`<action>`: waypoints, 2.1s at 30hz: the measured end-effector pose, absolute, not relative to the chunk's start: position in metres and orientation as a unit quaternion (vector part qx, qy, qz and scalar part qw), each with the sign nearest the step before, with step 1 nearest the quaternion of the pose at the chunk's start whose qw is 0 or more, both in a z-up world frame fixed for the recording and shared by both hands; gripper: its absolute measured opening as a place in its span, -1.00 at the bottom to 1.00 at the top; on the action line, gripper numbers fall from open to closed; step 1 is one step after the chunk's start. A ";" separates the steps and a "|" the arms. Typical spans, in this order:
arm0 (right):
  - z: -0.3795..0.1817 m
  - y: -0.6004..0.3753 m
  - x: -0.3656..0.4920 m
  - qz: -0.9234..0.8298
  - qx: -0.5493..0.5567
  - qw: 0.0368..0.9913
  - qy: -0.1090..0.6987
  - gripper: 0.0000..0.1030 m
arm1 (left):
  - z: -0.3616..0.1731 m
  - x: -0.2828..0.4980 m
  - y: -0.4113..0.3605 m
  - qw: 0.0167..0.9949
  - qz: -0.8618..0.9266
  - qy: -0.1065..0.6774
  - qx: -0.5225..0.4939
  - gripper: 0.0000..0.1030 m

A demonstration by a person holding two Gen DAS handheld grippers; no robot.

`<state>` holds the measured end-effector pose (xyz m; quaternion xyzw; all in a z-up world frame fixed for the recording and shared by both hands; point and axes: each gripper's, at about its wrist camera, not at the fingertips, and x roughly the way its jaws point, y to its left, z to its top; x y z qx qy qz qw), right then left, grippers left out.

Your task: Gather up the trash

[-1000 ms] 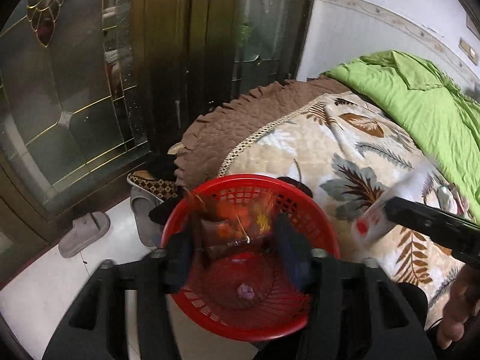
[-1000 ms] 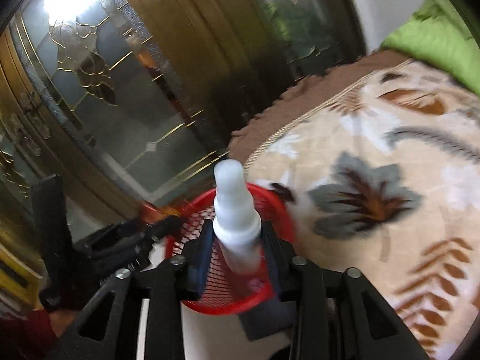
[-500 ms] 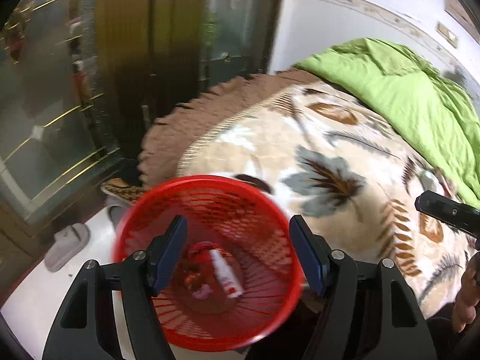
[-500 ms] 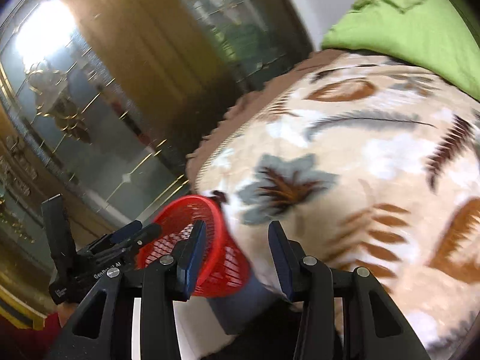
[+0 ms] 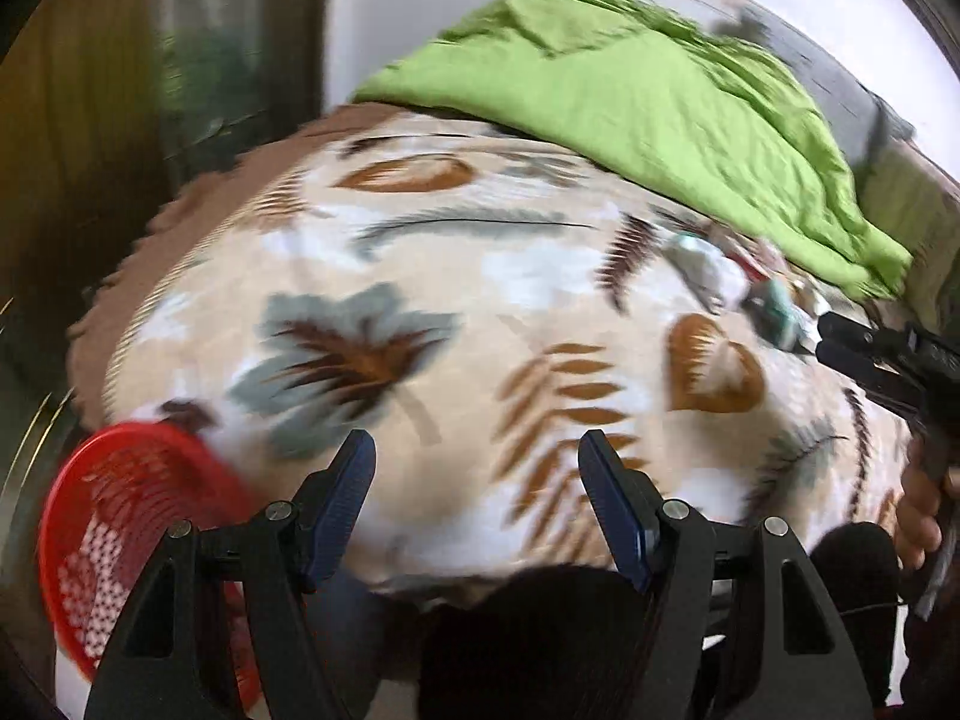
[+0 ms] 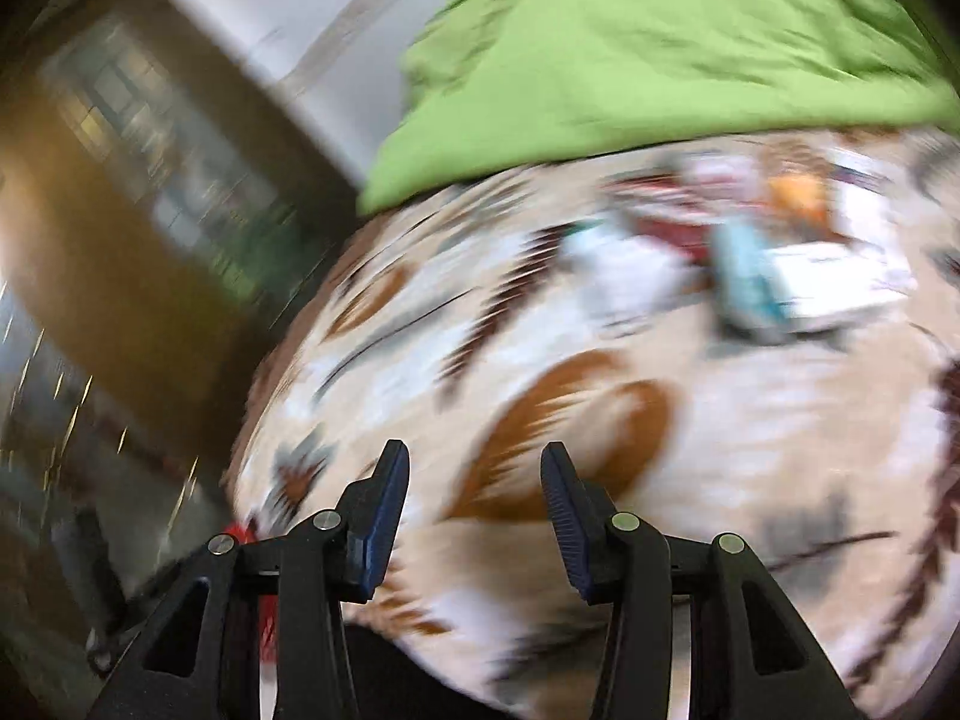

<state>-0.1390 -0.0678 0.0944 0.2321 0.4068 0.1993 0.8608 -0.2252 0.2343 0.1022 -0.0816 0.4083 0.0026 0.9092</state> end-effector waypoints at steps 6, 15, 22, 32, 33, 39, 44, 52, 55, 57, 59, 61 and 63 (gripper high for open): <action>0.096 -0.165 -0.111 0.086 0.298 0.865 0.394 0.10 | 0.109 -0.193 0.184 0.905 -0.058 0.418 -0.049 0.34; 0.104 -0.234 -0.037 -0.006 0.286 0.875 0.392 0.39 | 0.111 -0.138 0.121 0.885 -0.133 0.444 -0.044 0.34; 0.066 -0.253 0.020 -0.029 0.289 0.855 0.429 0.39 | 0.100 -0.099 0.092 0.873 -0.151 0.462 -0.036 0.35; 0.031 -0.279 0.038 -0.043 0.314 0.843 0.435 -0.21 | 0.086 -0.037 0.077 0.858 -0.153 0.485 -0.069 0.35; 0.037 -0.280 0.032 -0.045 0.308 0.851 0.423 -0.24 | 0.086 -0.028 0.075 0.856 -0.153 0.487 -0.077 0.35; 0.092 -0.258 -0.033 -0.039 0.269 0.910 0.313 -0.30 | 0.086 0.012 0.050 0.854 -0.149 0.490 -0.090 0.36; 0.109 -0.237 -0.073 0.013 0.274 0.918 0.286 -0.30 | 0.070 0.045 0.024 0.852 -0.122 0.503 -0.076 0.45; 0.102 -0.189 -0.103 0.066 0.241 0.919 0.306 -0.30 | 0.038 0.061 0.005 0.858 -0.126 0.495 -0.046 -0.50; 0.093 -0.165 -0.111 0.080 0.214 0.920 0.317 -0.30 | 0.048 0.041 0.011 0.872 -0.136 0.468 -0.037 -0.61; 0.086 -0.148 -0.117 0.087 0.197 0.923 0.320 -0.30 | 0.058 0.019 0.023 0.882 -0.140 0.449 -0.035 -0.61; 0.081 -0.133 -0.123 0.093 0.177 0.925 0.323 -0.30 | 0.066 -0.002 0.032 0.891 -0.139 0.431 -0.028 -0.61; 0.075 -0.119 -0.128 0.099 0.156 0.929 0.321 -0.30 | 0.074 -0.029 0.044 0.902 -0.137 0.408 -0.014 -0.61; 0.068 -0.103 -0.133 0.105 0.128 0.931 0.324 -0.30 | 0.080 -0.061 0.057 0.915 -0.127 0.382 0.007 -0.61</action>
